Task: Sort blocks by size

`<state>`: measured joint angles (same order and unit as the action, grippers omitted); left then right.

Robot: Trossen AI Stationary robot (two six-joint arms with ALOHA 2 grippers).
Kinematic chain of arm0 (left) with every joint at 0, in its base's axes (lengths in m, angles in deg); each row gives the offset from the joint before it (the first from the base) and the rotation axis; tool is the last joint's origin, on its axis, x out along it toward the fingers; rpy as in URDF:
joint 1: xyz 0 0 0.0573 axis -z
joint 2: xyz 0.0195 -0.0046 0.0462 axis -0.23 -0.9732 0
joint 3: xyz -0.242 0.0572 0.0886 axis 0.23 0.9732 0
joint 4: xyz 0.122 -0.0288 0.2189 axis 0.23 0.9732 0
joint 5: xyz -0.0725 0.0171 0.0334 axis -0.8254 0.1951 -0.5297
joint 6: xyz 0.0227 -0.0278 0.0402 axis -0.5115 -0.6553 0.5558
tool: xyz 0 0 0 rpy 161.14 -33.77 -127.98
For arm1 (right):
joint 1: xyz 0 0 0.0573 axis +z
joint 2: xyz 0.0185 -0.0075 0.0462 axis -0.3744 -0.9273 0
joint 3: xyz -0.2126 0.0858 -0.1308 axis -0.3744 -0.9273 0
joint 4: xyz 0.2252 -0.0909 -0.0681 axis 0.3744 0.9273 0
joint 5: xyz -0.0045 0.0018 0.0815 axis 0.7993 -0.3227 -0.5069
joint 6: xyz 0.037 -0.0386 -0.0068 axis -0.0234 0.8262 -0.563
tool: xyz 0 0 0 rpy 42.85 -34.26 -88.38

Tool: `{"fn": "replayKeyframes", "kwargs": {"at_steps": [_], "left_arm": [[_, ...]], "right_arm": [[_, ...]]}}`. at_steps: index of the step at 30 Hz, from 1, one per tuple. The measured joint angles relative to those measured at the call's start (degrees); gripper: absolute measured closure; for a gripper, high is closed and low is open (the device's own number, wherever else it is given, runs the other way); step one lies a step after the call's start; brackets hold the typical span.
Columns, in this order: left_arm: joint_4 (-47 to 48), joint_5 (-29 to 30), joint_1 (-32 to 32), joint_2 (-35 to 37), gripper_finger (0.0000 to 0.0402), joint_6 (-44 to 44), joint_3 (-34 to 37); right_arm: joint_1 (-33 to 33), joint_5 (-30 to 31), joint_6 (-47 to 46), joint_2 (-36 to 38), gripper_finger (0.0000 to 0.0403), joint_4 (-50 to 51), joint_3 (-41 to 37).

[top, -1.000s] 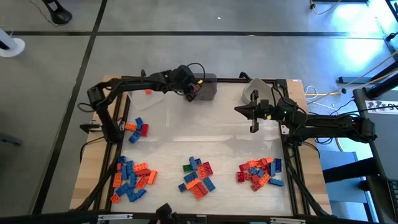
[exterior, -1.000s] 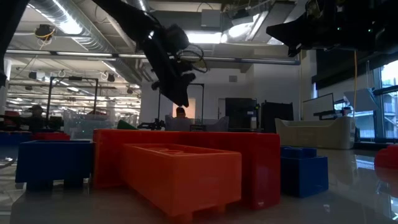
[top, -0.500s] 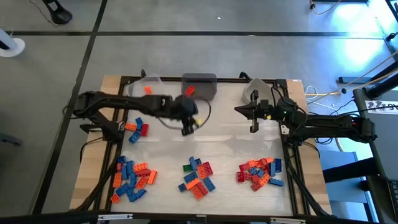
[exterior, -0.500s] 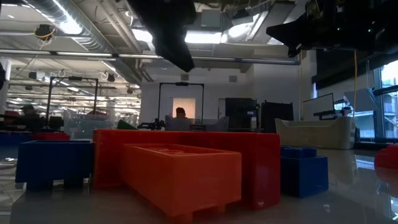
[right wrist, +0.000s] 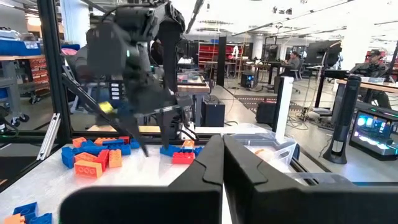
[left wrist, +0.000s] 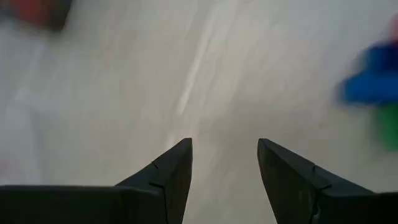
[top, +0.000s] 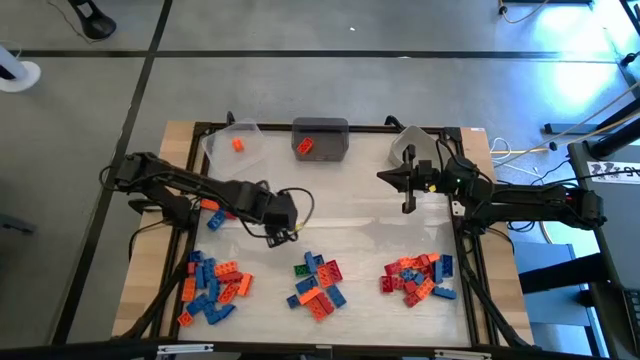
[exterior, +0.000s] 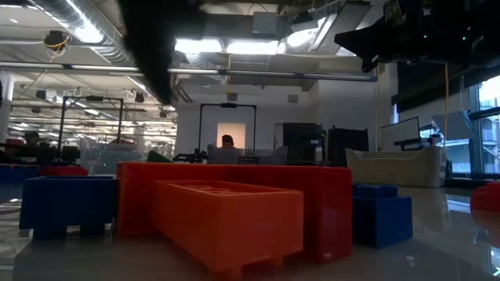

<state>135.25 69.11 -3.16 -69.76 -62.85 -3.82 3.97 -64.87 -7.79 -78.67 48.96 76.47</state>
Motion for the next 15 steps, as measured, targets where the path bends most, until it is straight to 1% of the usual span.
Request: {"fn": "replayKeyframes", "kwargs": {"at_steps": [2,5,10,15], "left_arm": [[2.8,0.8,0.0,0.0,0.0233,-4.3,2.1],[6.2,0.7,-0.1,0.0,0.0233,-8.4,5.2],[7.4,-0.5,-1.6,0.7,0.0233,-12.9,9.5],[7.0,-2.6,-4.7,4.4,0.0233,-15.9,15.7]], "right_arm": [[0.0,0.0,0.0,0.0,0.0397,0.0,0.0],[0.0,0.0,0.0,0.0,0.0397,0.0,0.0],[0.0,0.0,-0.2,0.0,0.0397,0.1,0.0],[0.0,0.0,-0.2,0.0,0.0397,0.1,0.0]]}}
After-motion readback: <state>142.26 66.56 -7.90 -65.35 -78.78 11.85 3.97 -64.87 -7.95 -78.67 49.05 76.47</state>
